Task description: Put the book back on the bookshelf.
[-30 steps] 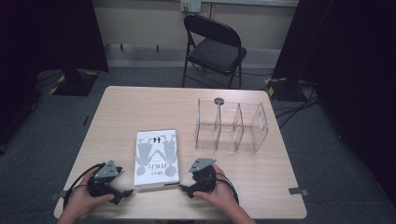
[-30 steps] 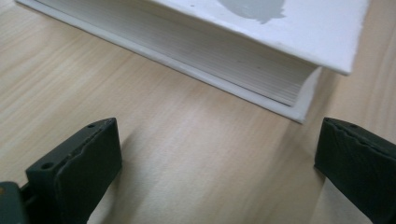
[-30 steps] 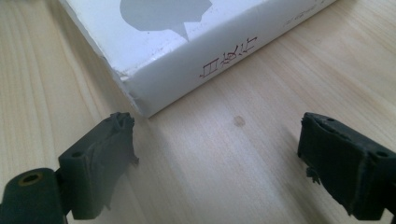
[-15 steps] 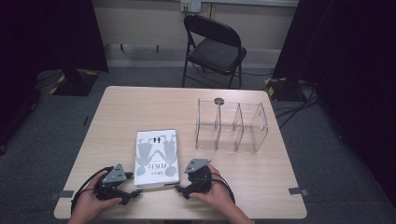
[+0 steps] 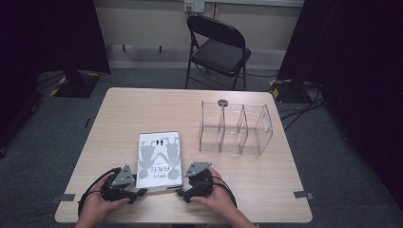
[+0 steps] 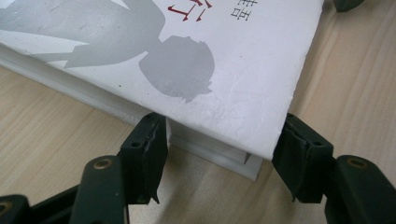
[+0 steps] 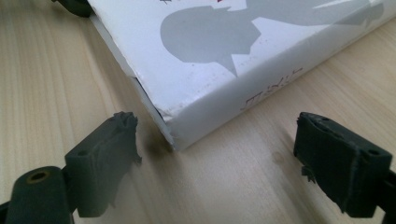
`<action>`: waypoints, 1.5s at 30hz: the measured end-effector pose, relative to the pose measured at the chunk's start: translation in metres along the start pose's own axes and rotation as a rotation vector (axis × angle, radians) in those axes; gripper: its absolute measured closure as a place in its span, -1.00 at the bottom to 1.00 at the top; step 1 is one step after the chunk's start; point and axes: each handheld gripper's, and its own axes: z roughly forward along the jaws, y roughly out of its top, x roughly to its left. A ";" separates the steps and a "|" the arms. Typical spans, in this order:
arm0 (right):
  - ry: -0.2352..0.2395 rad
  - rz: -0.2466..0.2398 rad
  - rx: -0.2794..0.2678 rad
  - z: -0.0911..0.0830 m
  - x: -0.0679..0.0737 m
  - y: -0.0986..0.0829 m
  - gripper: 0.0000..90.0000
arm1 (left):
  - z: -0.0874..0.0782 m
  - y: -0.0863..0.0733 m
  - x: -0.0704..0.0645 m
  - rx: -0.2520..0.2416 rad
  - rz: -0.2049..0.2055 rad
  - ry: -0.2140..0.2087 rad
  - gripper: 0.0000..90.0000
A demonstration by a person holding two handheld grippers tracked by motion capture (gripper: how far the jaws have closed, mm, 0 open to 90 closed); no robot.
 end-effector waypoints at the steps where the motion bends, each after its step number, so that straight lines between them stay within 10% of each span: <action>1: 0.000 0.001 -0.003 0.001 0.000 0.000 -0.71 | 0.000 0.001 0.001 0.007 0.008 0.004 -0.14; 33: 0.003 -0.001 -0.008 0.004 0.003 0.004 -0.62 | 0.011 0.014 0.009 0.043 -0.059 0.026 -0.21; 37: 0.003 0.000 -0.008 0.004 0.003 0.004 -0.62 | 0.012 0.010 0.013 0.035 -0.119 -0.016 -0.20; 45: 0.001 0.000 -0.008 0.004 0.004 0.005 -0.62 | 0.012 0.017 0.010 0.073 -0.090 0.008 -0.19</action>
